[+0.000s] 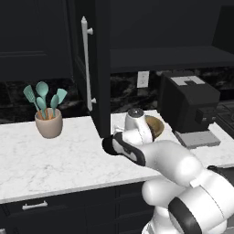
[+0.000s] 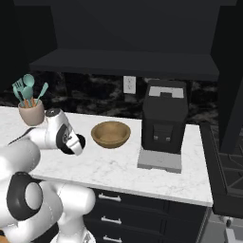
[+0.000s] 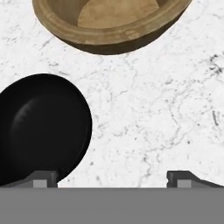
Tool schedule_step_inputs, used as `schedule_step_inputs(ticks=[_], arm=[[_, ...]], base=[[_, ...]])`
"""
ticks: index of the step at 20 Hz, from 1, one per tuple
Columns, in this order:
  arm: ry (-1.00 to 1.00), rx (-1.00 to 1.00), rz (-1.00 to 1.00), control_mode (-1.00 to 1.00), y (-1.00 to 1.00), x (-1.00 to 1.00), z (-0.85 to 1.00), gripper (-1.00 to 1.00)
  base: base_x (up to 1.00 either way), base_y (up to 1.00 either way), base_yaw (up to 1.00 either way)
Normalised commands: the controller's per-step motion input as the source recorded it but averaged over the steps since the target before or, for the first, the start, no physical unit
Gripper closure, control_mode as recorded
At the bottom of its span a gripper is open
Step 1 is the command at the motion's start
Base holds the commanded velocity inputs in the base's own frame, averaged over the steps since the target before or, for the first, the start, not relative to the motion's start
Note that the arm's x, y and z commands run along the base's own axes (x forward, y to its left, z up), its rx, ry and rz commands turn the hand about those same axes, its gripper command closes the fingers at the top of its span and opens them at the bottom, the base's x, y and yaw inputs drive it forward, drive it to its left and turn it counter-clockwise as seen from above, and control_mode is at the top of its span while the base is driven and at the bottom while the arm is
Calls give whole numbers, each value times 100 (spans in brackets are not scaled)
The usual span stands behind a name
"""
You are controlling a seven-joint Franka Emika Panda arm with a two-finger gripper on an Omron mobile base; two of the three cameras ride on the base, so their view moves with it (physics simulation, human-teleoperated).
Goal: Pick up the bowls on the counter and stack them on top of one another in the open cabinet. Place the smaller bowl on top of the larger bowl.
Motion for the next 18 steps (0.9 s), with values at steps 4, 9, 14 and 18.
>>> schedule_step_inputs(ticks=[4,9,14,18], arm=[[7,14,0,-100,-13,20,-3,-100],[0,1,0,-100,0,0,-4,-100],[0,0,0,-100,8,3,-27,-100],[0,0,0,-100,4,22,-39,-100]], base=[[0,0,0],[0,0,0],[0,0,0],[0,0,0]])
